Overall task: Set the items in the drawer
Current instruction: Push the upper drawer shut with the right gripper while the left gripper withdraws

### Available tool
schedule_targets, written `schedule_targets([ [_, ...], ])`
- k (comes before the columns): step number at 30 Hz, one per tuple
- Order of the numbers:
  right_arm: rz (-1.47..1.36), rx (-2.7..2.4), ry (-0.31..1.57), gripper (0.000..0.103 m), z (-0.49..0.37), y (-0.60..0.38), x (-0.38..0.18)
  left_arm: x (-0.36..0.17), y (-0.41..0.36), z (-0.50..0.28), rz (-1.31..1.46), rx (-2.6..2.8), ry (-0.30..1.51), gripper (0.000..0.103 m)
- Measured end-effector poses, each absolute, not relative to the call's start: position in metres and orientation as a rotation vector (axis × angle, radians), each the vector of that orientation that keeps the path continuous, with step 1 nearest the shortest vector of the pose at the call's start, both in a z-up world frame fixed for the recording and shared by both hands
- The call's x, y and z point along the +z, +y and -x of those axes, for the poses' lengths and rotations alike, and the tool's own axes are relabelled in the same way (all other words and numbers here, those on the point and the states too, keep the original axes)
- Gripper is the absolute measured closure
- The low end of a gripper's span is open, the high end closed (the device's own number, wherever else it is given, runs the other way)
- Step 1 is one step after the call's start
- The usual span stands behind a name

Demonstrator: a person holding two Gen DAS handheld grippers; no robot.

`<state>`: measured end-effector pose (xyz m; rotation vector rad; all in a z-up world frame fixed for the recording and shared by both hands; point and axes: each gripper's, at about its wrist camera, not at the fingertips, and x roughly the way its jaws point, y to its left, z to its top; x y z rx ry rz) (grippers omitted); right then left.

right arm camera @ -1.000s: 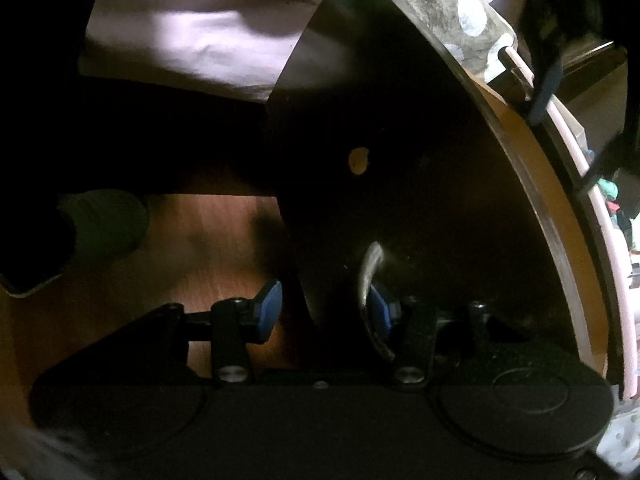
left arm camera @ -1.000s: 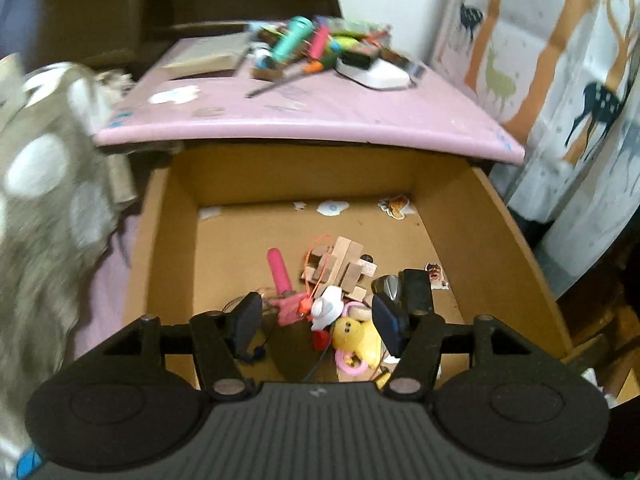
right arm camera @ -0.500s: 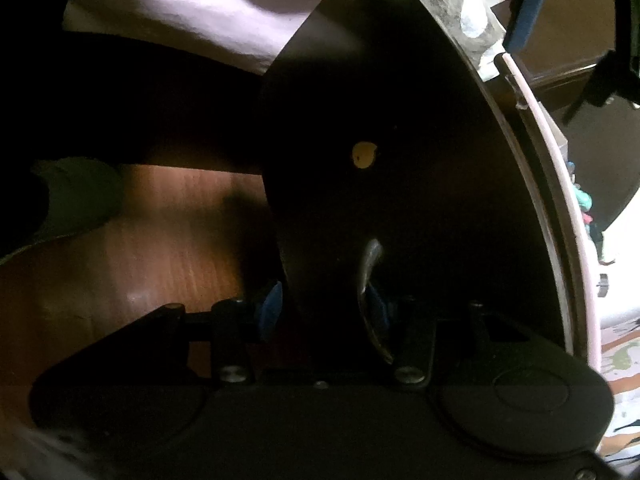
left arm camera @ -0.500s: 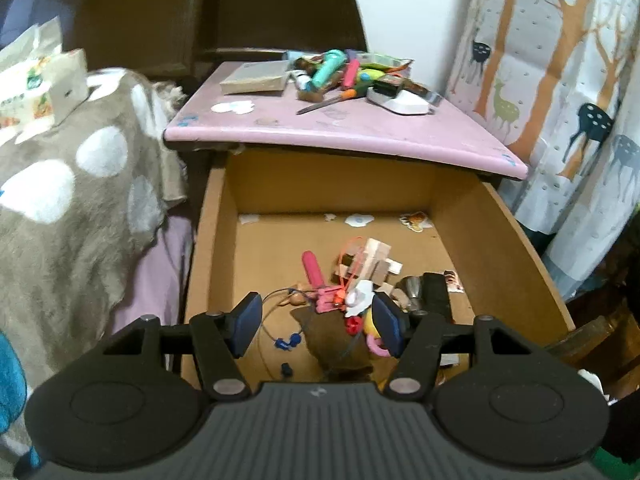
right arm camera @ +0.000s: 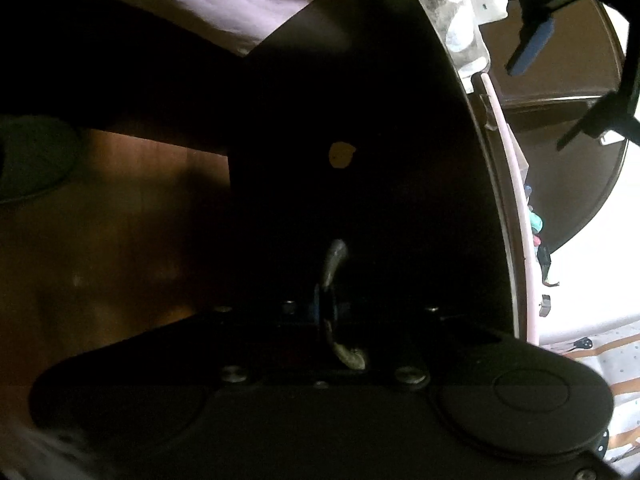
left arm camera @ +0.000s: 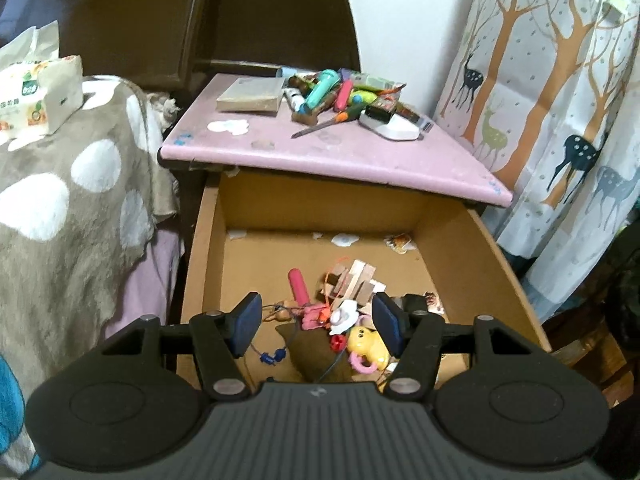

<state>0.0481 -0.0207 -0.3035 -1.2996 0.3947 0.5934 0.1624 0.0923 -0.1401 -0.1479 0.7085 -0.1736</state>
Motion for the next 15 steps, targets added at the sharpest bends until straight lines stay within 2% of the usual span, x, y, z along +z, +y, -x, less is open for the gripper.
schedule_targets([
  [15,1.297,0.511,0.377,0.103,-0.06,-0.019,-0.296,-0.13,0.118,-0.161,0.21,-0.157,0.681,0.043],
])
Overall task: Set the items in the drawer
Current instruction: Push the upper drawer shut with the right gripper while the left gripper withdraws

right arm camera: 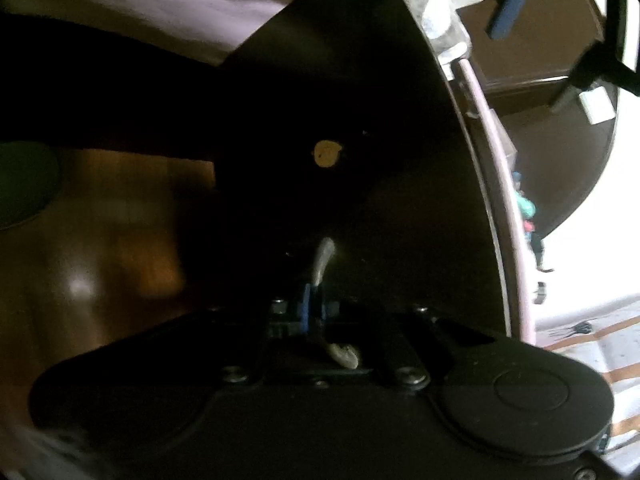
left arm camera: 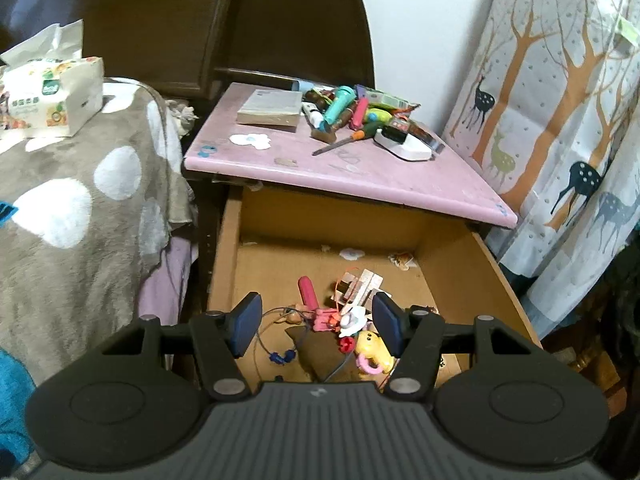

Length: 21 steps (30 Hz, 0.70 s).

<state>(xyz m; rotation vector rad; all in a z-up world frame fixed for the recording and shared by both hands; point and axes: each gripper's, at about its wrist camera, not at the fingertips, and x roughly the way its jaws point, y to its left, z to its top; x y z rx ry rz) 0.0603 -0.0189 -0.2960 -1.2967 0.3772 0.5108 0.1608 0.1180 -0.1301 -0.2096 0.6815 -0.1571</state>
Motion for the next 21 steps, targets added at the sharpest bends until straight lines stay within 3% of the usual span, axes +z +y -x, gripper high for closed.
schedule_targets([
  [21,1.327,0.452,0.392,0.103,-0.156,-0.008,-0.301,-0.137,0.127,-0.175,0.25,-0.153,0.704,0.041],
])
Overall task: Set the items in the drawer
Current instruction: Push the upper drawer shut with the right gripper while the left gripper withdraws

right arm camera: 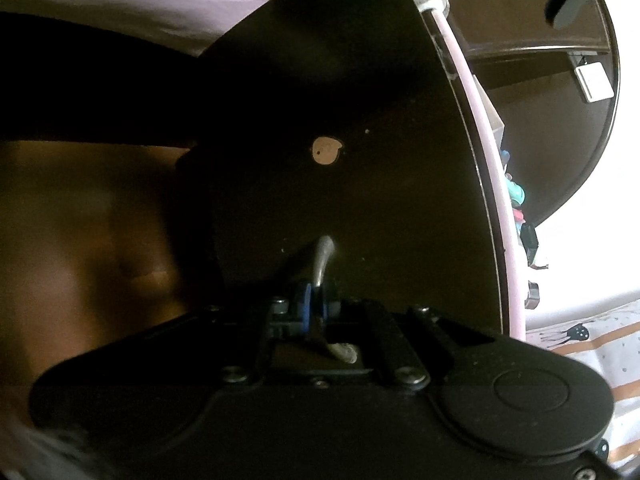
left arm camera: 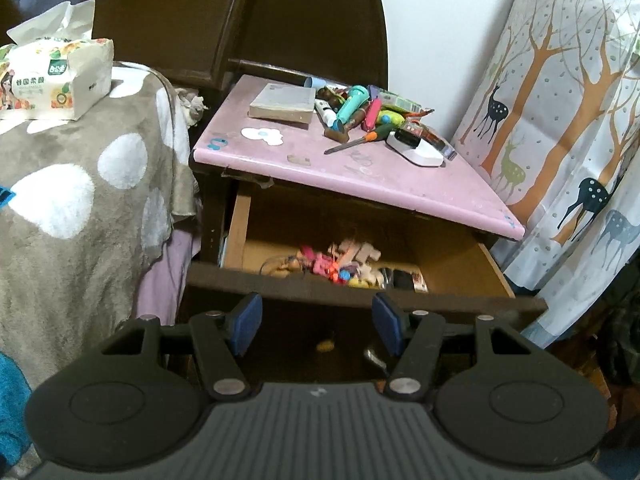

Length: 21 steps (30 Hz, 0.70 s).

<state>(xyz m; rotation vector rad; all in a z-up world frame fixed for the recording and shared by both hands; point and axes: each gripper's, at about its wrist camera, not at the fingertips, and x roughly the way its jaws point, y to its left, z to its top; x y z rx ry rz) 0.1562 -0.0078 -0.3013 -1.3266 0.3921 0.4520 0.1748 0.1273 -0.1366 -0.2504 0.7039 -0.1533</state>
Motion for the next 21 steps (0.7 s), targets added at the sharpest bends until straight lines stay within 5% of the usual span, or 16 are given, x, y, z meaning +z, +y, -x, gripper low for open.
schedule_targets([
  [9,1.332,0.418,0.38,0.103,-0.199,-0.006,-0.304,-0.142,0.127,-0.179,0.239,-0.12,0.713,0.027],
  [21,1.344,0.404,0.353,0.102,-0.224,0.004,-0.318,-0.148,0.132,-0.183,0.285,-0.111,0.722,0.026],
])
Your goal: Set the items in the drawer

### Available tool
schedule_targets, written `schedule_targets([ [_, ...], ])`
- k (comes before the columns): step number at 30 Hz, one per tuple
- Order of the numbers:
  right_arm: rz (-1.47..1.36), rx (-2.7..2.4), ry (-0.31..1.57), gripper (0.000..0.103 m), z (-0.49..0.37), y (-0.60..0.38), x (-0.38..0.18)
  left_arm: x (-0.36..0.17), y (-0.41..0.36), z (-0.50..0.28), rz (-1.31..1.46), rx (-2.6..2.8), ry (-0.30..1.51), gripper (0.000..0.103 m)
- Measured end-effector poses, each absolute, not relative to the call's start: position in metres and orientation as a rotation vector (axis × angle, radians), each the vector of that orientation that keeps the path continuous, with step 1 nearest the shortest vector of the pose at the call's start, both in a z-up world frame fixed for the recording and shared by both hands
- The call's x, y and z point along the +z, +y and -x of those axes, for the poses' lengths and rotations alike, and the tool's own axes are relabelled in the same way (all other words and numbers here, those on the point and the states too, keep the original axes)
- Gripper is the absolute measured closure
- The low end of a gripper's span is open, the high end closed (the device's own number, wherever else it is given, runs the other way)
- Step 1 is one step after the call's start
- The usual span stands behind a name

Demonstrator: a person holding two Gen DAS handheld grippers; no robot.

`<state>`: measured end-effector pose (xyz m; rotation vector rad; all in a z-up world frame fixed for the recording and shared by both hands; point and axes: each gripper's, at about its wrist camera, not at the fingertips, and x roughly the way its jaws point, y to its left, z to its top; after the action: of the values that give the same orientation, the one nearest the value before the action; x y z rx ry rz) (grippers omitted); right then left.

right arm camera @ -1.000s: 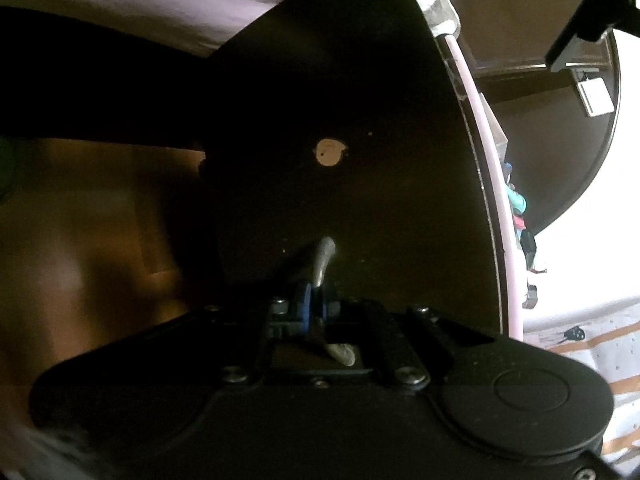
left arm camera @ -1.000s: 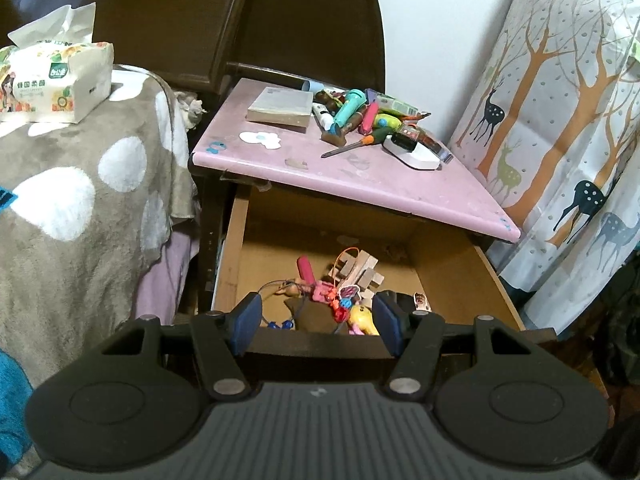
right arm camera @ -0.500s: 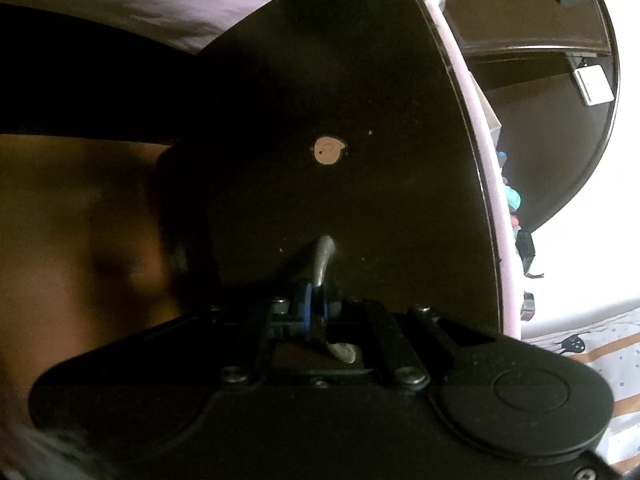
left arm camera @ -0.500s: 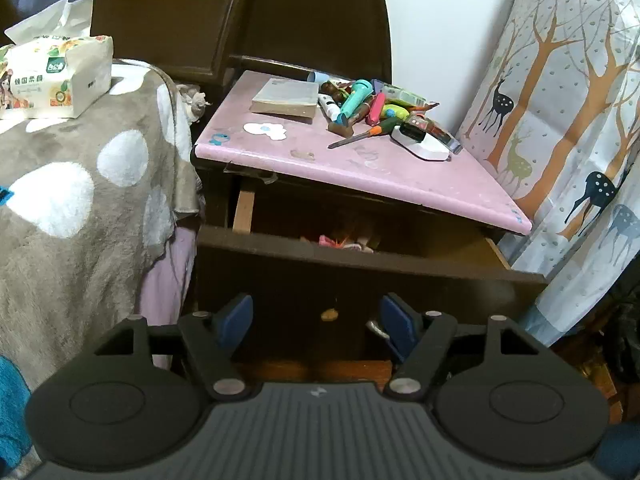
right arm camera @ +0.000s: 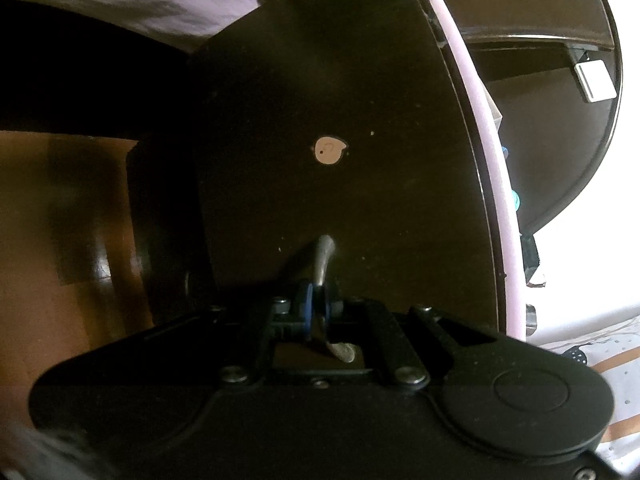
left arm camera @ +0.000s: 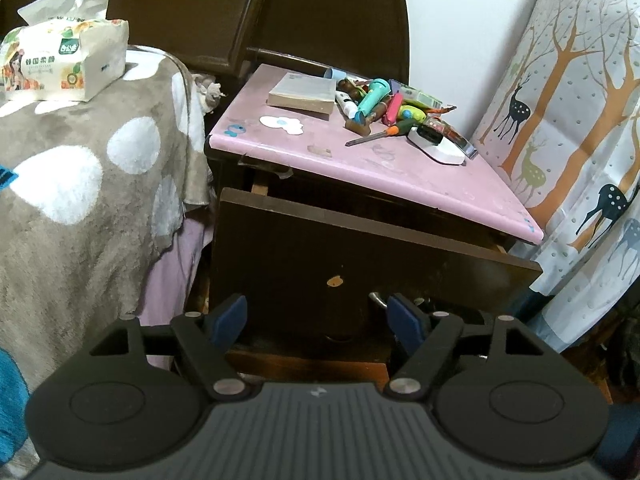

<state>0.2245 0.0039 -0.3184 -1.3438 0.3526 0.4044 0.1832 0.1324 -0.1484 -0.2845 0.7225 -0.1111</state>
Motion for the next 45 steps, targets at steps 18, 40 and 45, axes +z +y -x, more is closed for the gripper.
schedule_targets([
  [18,1.339,0.364,0.397,0.101,-0.28,0.013,-0.32,-0.152,0.139,-0.189,0.322,-0.119,0.738,0.026],
  [40,0.96,0.317,0.814,0.035,-0.287,-0.022,-0.288,-0.155,0.123,-0.189,0.242,-0.112,0.767,0.018],
  [45,0.523,0.217,1.039,0.03,-0.276,-0.066,-0.261,-0.155,0.112,-0.188,0.207,-0.113,0.778,0.015],
])
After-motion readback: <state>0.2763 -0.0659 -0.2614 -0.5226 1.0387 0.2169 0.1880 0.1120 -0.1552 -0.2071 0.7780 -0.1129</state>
